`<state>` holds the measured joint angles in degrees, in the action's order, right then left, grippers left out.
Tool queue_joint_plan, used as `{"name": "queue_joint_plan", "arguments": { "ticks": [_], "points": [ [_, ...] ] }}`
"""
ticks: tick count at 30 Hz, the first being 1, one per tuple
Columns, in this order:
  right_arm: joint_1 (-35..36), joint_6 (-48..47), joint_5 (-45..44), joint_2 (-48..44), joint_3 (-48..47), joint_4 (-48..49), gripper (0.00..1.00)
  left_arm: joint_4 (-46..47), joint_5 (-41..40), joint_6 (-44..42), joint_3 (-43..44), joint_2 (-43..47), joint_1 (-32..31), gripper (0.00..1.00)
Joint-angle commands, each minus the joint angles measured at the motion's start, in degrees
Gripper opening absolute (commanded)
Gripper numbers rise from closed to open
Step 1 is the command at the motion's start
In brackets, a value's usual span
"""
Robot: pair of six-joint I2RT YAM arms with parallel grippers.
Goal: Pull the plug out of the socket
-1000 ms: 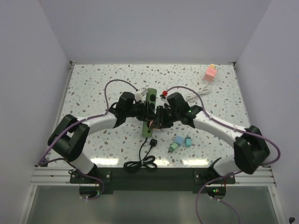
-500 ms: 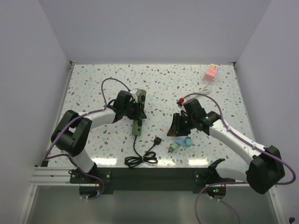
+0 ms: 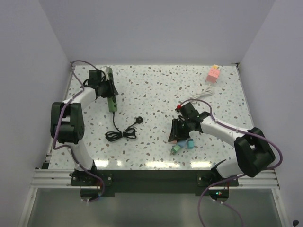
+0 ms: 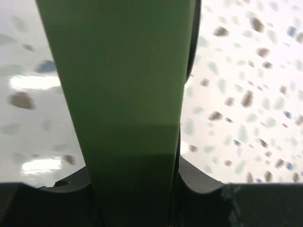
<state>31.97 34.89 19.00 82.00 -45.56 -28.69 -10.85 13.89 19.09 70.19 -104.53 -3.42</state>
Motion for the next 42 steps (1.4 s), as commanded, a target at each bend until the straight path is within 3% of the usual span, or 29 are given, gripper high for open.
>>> {"name": "queue_joint_plan", "arguments": {
  "ticks": [1,6,11,13,15,16,18,20,21,27,33,38,42],
  "points": [
    [-0.06,0.08,0.59,0.36,1.52,2.05,0.00,-3.91,-5.52,-6.52,10.27,-4.96,5.07,0.00],
    [-0.15,0.53,0.16,1.85,2.14,2.94,0.00,-10.66,-7.91,-8.37,27.15,-18.41,10.53,0.00],
    [-0.15,0.44,-0.72,2.03,0.92,1.97,0.00,-12.79,-7.65,-8.54,34.39,-26.67,12.56,0.09],
    [-0.15,0.26,-1.51,1.94,0.56,0.92,0.08,-13.49,-7.21,-8.63,35.71,-27.74,12.56,0.26],
    [-0.24,0.09,-1.60,1.85,0.12,0.48,0.26,-12.97,-7.03,-8.29,34.67,-27.66,12.65,0.37],
    [-0.24,0.35,-1.78,1.68,-0.23,0.04,0.34,-12.62,-6.95,-7.93,33.96,-27.22,12.74,0.51],
    [-0.24,0.44,-2.57,1.50,-0.93,-0.75,0.54,-11.48,-6.42,-7.32,32.03,-25.73,12.82,0.60],
    [-0.24,0.52,-3.79,0.98,-2.07,-2.42,0.66,-11.38,-5.81,-7.14,31.32,-24.32,12.91,0.69],
    [-0.24,0.44,-4.32,0.19,-2.51,-3.82,0.75,-11.30,-5.72,-6.96,30.89,-23.88,12.83,0.79],
    [-0.68,-0.09,-8.71,-4.38,-9.44,-11.54,0.91,-11.38,-4.75,-5.74,29.48,-19.14,13.53,1.00],
    [-1.90,-2.02,-19.95,-2.12,-23.68,-19.64,0.99,-12.00,-3.17,-3.02,25.63,-11.15,13.62,1.00],
    [-7.87,-1.68,-29.45,10.43,-34.49,-21.24,0.99,-7.26,6.66,-0.02,15.34,-0.51,12.04,1.00],
    [-12.80,1.57,-35.34,19.48,-42.93,-21.67,0.99,-7.69,12.38,-0.28,8.04,5.29,6.42,1.00]
  ]
}}
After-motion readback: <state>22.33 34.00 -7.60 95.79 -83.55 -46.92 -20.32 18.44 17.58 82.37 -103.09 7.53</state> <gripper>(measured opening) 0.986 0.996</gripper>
